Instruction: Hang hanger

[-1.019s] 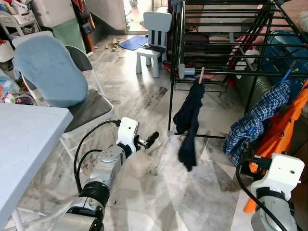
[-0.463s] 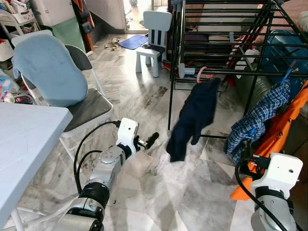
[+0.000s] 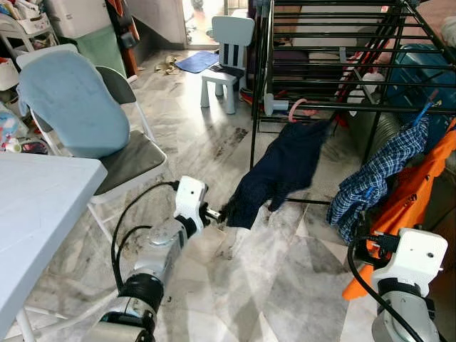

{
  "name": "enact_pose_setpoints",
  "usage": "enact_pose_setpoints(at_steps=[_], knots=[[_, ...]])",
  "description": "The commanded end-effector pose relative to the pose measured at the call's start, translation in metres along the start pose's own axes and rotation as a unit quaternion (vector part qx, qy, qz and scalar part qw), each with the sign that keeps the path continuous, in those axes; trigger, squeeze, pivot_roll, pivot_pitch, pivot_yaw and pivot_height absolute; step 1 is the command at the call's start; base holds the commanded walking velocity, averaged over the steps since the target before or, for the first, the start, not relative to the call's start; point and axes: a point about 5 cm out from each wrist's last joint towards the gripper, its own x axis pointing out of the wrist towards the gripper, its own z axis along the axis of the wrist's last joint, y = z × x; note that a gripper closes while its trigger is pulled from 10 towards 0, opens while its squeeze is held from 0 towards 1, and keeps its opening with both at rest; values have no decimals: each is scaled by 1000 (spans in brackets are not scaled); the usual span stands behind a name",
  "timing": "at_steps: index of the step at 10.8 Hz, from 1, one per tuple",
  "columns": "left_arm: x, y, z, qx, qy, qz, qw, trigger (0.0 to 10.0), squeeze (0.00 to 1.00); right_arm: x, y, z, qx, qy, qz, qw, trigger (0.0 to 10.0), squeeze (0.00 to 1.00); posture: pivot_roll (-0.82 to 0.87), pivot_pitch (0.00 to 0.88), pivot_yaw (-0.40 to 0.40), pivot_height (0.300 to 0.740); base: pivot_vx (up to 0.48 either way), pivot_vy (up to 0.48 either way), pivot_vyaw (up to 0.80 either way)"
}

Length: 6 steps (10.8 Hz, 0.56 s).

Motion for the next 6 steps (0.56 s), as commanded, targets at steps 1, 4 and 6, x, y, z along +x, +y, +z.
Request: enact_pose_setpoints(at_steps=[1, 4, 6], knots=[[-1, 3, 4, 2, -7, 1, 1000, 10000, 0, 0, 2, 2, 2, 1, 5, 1000, 10000, 0, -68, 0, 18, 740, 0, 0, 0], [-1, 2, 4, 3, -6, 0, 1000, 10000, 0, 0, 1, 1, -1, 2, 4, 1000, 10000, 0, -69, 0, 17, 740, 283, 0, 0], [-1, 1, 3, 5, -5, -3, 1000, 10000, 0, -1, 1, 1, -1, 3, 2, 1000, 10000, 0, -71, 0, 19, 740, 397, 0, 0]])
